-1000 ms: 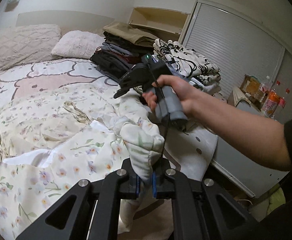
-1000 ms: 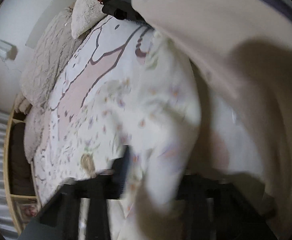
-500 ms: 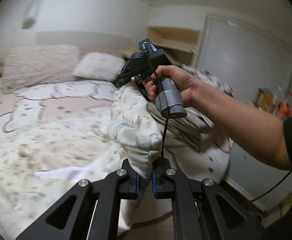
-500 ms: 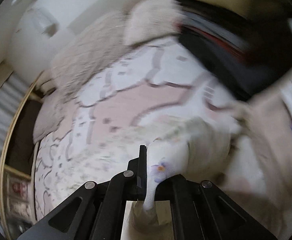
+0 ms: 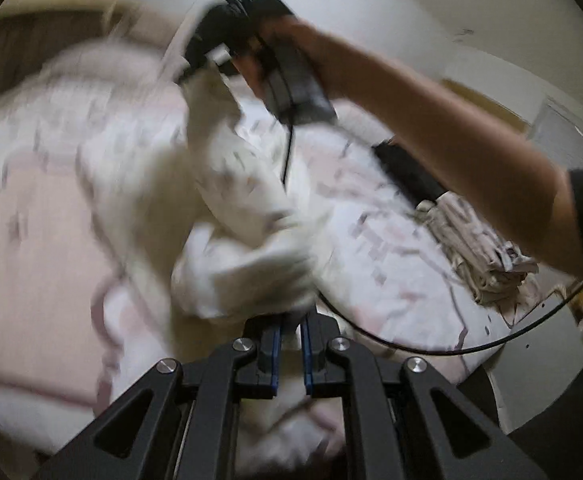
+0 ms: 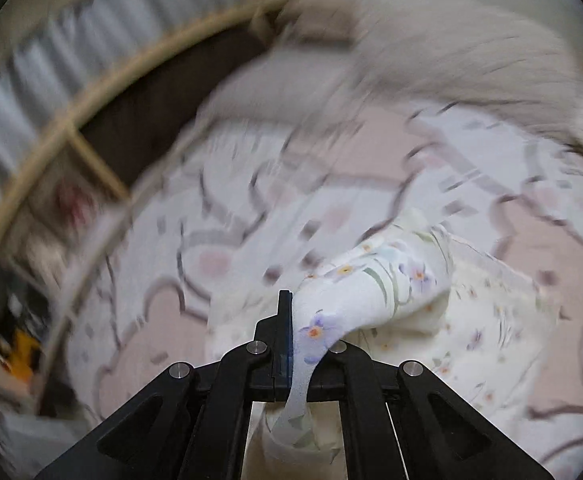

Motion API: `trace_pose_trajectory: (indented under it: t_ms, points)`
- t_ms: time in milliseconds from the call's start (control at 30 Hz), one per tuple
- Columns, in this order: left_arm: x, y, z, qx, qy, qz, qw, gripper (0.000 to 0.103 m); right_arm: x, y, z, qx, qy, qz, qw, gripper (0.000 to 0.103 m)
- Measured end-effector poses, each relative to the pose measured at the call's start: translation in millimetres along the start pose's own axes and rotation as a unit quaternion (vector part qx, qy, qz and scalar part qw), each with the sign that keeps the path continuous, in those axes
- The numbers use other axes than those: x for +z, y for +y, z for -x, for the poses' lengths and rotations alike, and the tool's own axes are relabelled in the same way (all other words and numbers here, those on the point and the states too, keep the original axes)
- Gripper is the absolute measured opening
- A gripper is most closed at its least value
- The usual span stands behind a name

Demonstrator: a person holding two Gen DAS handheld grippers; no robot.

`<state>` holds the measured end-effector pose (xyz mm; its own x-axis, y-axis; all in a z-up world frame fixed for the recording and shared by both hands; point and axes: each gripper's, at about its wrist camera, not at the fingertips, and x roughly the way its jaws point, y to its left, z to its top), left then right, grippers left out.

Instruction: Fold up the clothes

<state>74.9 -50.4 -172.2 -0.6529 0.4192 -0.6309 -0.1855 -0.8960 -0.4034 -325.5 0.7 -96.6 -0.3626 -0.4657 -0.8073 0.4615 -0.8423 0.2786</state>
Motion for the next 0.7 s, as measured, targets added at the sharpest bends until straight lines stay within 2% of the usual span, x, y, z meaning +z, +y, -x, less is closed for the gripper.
trace_pose_trajectory:
  t_ms: [100,233,300,333,367,400,433,500,600,700]
  points:
    - [-23,22,-18,-0.005,0.045,0.041,0.9981,0.009,-24,39,-81,-0.028,0.077,0.052,0.995,0.003]
    - [-41,32,-27,-0.028,0.07,0.071,0.9946,0.009,-57,62,-135,-0.037,0.139,0.101,0.984,0.003]
    - [-44,34,-27,-0.039,0.07,0.081,0.9935,0.009,-61,69,-129,-0.046,0.117,0.129,0.984,0.005]
    - [-45,35,-28,-0.044,0.07,0.086,0.9929,0.009,-62,72,-126,-0.05,0.106,0.142,0.983,0.021]
    - [-45,36,-28,-0.05,0.07,0.092,0.992,0.009,-60,73,-117,-0.052,0.1,0.147,0.983,0.04]
    - [-44,37,-29,-0.053,0.071,0.097,0.9914,0.009,-57,74,-99,-0.06,0.081,0.153,0.983,0.071]
    - [-43,38,-29,-0.056,0.071,0.102,0.9907,0.009,-55,74,-80,-0.066,0.053,0.163,0.983,0.075]
    - [-41,39,-30,-0.058,0.071,0.109,0.9897,0.009,-55,72,-29,-0.081,-0.004,0.181,0.98,0.075]
    - [-36,42,-28,-0.072,0.07,0.133,0.986,0.009,-78,57,52,-0.076,-0.072,0.191,0.976,0.075]
    - [-29,43,-29,-0.091,0.072,0.162,0.9799,0.009,-141,41,113,-0.115,-0.108,0.242,0.957,0.074]
